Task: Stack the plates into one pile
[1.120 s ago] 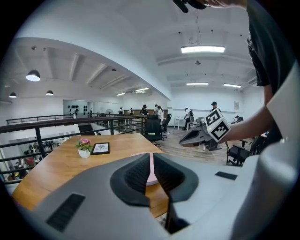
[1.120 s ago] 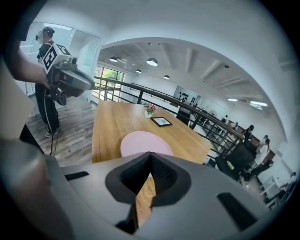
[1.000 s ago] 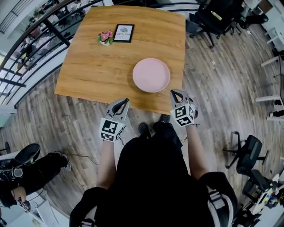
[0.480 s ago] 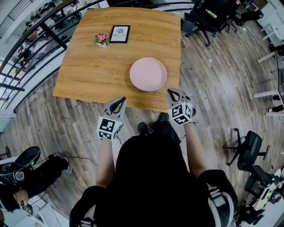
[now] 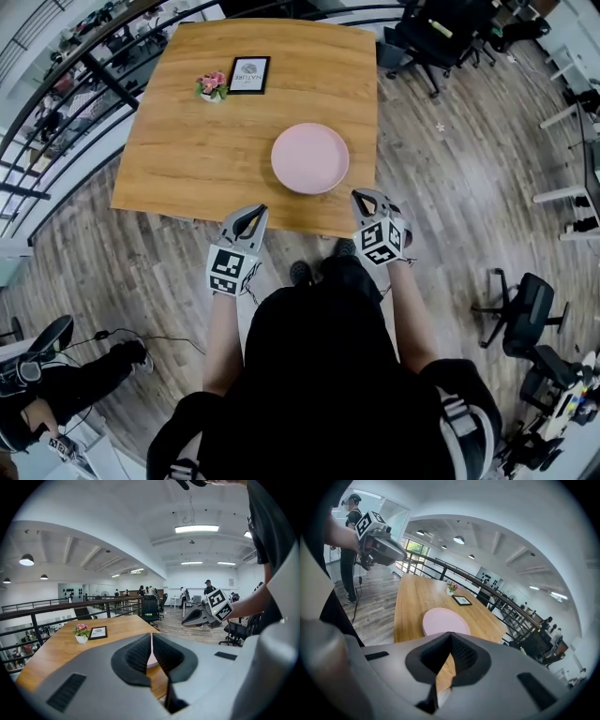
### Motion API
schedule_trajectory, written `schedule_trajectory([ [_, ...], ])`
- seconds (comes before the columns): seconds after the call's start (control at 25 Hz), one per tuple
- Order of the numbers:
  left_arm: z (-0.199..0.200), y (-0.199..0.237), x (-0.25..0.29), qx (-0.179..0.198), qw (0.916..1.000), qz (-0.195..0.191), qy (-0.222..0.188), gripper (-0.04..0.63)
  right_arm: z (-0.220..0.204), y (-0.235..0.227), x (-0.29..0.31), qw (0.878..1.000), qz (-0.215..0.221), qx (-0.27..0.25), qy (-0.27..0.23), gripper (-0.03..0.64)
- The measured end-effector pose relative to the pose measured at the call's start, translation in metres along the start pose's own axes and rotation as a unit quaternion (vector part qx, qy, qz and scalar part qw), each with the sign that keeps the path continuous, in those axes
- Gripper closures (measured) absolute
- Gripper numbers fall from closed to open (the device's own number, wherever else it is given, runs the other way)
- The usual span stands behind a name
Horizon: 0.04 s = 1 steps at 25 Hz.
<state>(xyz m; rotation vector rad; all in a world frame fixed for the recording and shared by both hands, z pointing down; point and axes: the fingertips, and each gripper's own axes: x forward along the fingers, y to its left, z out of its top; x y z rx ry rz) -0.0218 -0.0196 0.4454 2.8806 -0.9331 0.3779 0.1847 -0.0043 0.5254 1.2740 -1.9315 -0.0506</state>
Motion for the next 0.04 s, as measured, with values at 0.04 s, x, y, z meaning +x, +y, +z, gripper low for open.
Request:
schedule_trajectory([
  [0.04, -0.0001, -0.0011, 0.0009, 0.0, 1.0, -0.001, 0.001, 0.565, -0.001, -0.0002, -0.0001, 1.0, 0.0, 0.0, 0.0, 0.607],
])
